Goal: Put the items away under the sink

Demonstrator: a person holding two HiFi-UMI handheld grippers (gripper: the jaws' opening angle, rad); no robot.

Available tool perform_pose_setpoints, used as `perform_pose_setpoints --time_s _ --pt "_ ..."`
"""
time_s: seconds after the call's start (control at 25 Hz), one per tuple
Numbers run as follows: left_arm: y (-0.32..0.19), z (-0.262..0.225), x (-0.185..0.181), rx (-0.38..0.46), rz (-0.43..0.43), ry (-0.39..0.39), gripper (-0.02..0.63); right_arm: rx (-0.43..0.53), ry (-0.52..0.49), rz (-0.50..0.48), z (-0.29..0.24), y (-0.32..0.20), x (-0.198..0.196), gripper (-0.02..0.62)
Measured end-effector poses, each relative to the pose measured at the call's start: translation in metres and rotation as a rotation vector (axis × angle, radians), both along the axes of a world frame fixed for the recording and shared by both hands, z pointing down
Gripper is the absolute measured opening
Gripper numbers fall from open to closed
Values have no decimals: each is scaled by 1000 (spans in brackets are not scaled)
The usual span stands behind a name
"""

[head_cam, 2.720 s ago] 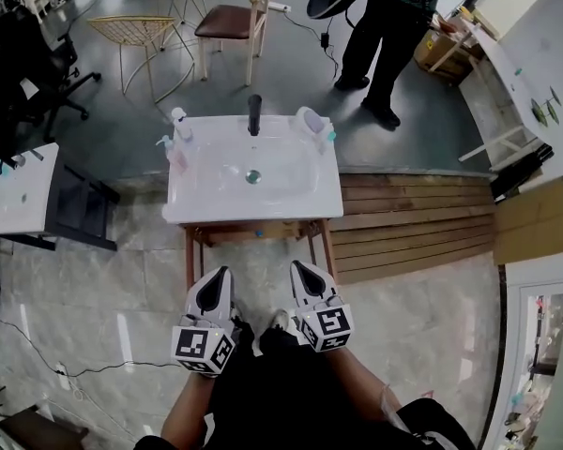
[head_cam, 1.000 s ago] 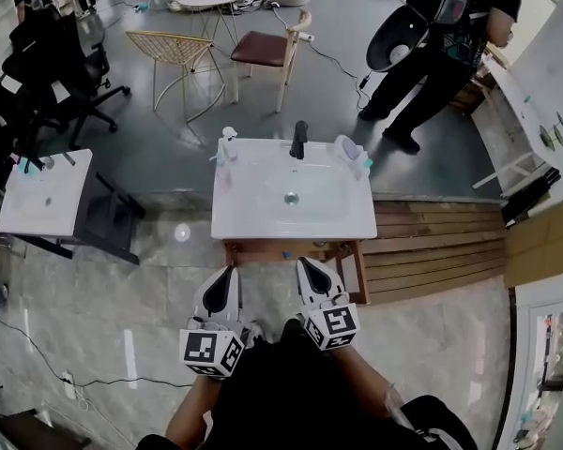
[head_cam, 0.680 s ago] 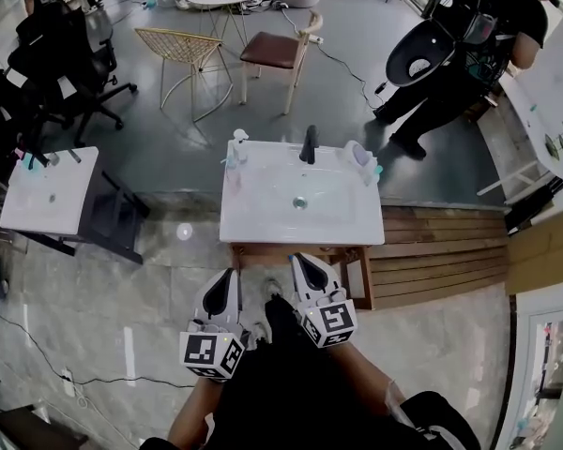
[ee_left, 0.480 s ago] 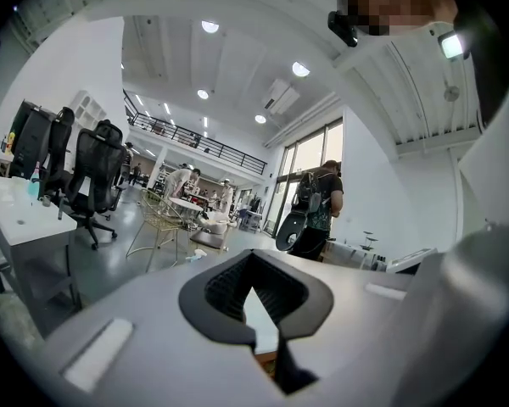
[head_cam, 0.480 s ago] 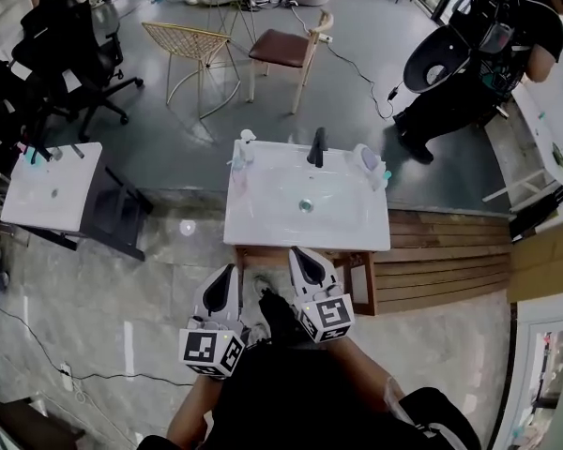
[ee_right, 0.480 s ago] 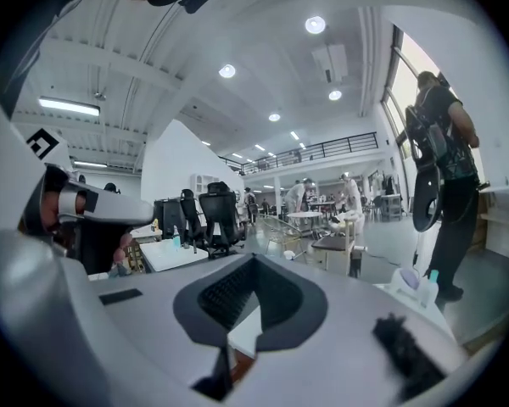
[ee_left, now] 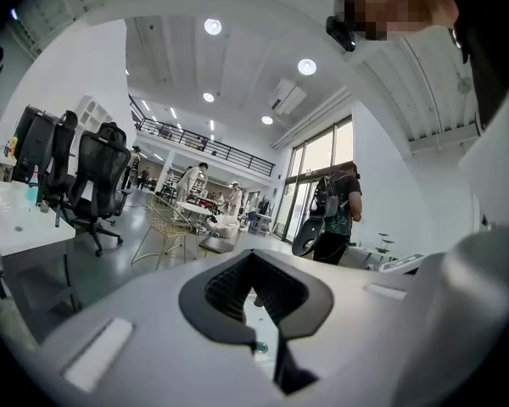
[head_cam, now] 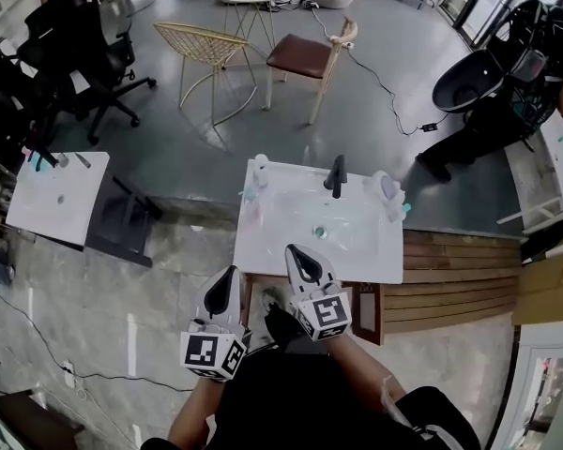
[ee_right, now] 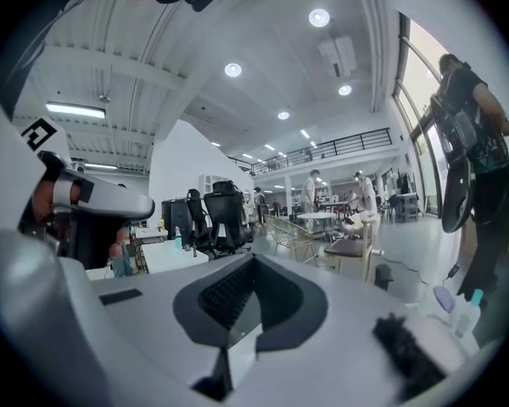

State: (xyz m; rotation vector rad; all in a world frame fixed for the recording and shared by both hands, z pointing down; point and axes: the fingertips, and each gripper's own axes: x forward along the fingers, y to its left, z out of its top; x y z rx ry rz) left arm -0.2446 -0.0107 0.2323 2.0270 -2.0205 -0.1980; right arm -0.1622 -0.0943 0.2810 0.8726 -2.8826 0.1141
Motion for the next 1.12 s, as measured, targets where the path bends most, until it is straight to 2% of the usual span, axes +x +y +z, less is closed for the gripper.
perform_pose_setpoints --time_s 0.12,0.52,0.72,1.12 --pt "-17 4 -8 -7 1 -6 6 21 12 -24 5 -15 -18 15" --pt "-68 22 -46 -47 -51 27 6 -6 12 -80 42 -65 -69 18" --pt "-84 33 -57 -61 -68 36 6 -10 27 -112 67 -82 -89 75" --pt "-97 66 -62 -110 -84 65 6 0 86 -147 110 -108 -119 123"
